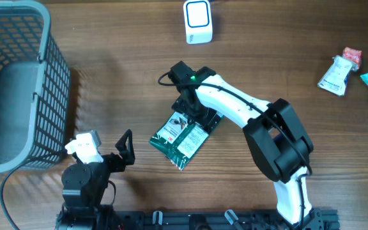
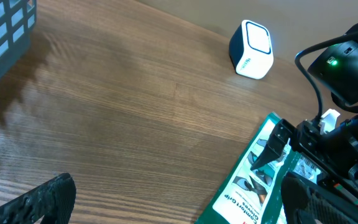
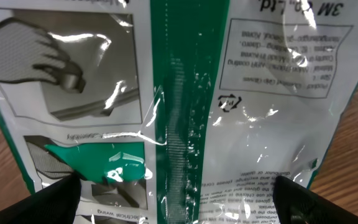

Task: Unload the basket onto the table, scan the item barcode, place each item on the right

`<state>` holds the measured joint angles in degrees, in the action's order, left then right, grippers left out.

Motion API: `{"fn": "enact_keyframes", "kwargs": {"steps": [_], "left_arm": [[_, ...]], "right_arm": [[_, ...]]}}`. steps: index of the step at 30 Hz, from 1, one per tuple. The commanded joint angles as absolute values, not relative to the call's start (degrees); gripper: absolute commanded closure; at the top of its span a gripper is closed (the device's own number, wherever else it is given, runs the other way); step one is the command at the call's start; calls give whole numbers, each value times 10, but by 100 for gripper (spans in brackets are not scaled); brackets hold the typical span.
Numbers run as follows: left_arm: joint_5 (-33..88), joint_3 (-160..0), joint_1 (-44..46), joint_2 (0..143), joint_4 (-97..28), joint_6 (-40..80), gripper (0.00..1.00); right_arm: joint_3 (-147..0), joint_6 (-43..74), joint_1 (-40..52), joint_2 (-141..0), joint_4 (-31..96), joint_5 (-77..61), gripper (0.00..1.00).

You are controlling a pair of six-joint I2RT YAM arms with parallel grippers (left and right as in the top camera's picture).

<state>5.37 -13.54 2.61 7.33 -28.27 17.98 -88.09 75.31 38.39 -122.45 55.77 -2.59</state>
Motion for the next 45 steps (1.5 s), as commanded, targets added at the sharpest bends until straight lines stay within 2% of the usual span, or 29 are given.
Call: {"fn": "enact_keyframes", "kwargs": {"steps": [1, 3, 4, 5, 7, 9, 11, 14, 18, 23, 29, 31, 41, 42, 45], "left_arm": [[46, -133, 23, 71, -281, 185, 0], [46, -133, 23, 71, -281, 185, 0], [46, -133, 23, 71, -281, 185, 0], [46, -133, 23, 71, -281, 185, 0], [46, -133, 23, 71, -281, 185, 0], [46, -133, 23, 71, -281, 185, 0], [46, -133, 23, 71, -281, 185, 0], [46, -133, 23, 71, -281, 185, 0], [46, -133, 23, 71, -281, 185, 0], [46, -133, 23, 71, -281, 185, 0], [46, -133, 23, 71, -281, 185, 0], [46, -133, 23, 71, -281, 185, 0], [46, -133, 23, 71, -281, 185, 0], [46, -133, 23, 71, -281, 185, 0], [46, -133, 23, 71, -281, 185, 0]], "right_arm": [[-853, 781, 383, -1235, 529, -29, 0], [-826, 781, 383, -1237, 489, -37, 3], [-813, 781, 383, -1238, 471, -44, 10], [-794, 782, 383, -1247, 447, -50, 27], [-789, 781, 383, -1262, 441, -53, 47], [-789, 753, 383, -1267, 422, -63, 78], [-791, 694, 382, -1262, 380, -101, 96], [-797, 638, 378, -1242, 339, -165, 96], [-797, 583, 367, -1182, 342, -175, 96], [-797, 354, 354, -1086, 333, -216, 96], [-797, 82, 319, -1036, 322, -507, 96], [-796, 27, 305, -1036, 325, -545, 96], [-796, -52, 281, -1036, 343, -488, 96], [-796, -51, 281, -1036, 351, -462, 96], [-787, 24, 281, -1037, 398, -230, 96]]}}
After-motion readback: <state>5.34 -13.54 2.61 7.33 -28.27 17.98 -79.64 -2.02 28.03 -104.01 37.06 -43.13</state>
